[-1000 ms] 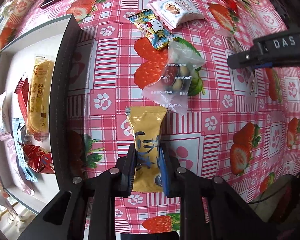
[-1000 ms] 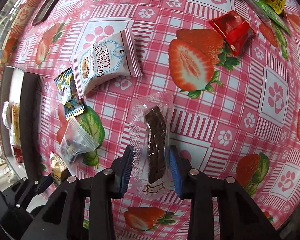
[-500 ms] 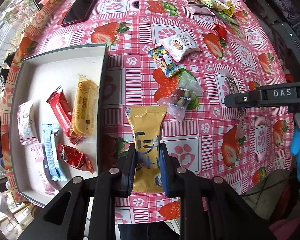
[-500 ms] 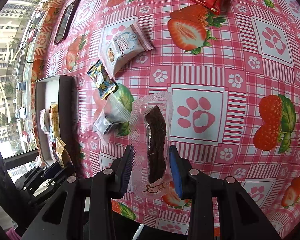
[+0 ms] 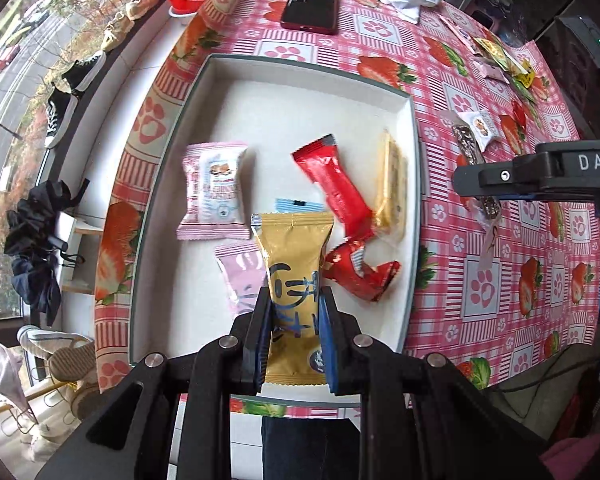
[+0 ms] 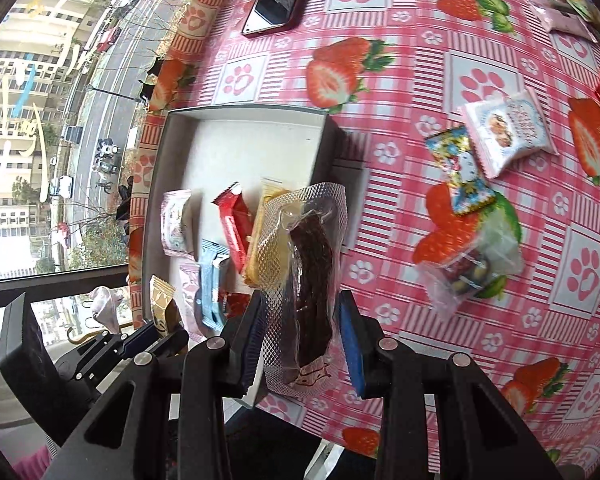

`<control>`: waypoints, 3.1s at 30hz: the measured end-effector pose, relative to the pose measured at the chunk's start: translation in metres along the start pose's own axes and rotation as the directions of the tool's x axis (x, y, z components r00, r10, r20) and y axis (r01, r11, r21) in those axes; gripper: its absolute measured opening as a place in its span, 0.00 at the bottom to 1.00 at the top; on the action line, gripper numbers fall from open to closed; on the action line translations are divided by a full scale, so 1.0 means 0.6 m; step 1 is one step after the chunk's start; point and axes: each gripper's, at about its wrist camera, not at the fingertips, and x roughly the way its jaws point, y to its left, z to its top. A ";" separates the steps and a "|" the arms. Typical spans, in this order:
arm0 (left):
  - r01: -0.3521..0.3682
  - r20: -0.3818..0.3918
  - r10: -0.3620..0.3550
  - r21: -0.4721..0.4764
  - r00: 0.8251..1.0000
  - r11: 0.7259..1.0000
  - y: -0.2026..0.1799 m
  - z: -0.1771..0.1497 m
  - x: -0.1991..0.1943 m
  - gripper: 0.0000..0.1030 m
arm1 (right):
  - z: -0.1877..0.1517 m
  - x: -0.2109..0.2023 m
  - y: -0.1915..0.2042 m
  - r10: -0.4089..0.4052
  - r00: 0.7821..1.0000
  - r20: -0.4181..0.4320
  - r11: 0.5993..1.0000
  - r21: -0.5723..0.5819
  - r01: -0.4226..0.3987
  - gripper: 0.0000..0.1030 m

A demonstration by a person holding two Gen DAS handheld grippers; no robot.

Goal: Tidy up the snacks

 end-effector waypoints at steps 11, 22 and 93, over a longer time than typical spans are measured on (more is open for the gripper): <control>0.019 -0.019 -0.020 -0.052 1.000 0.998 0.096 -0.006 0.023 0.54 | 0.066 0.069 0.112 -0.169 0.986 -0.015 0.983 -0.071 0.167 0.74; 0.037 -0.097 -0.029 0.079 0.995 0.996 0.075 0.007 0.051 0.64 | -0.087 0.067 -0.152 -0.356 0.919 -0.166 0.868 0.306 0.392 0.96; -0.063 -0.089 0.093 0.291 0.992 0.955 -0.387 -0.017 0.047 0.78 | -0.296 -0.004 -0.390 -0.396 0.909 -0.130 0.884 0.215 0.416 1.00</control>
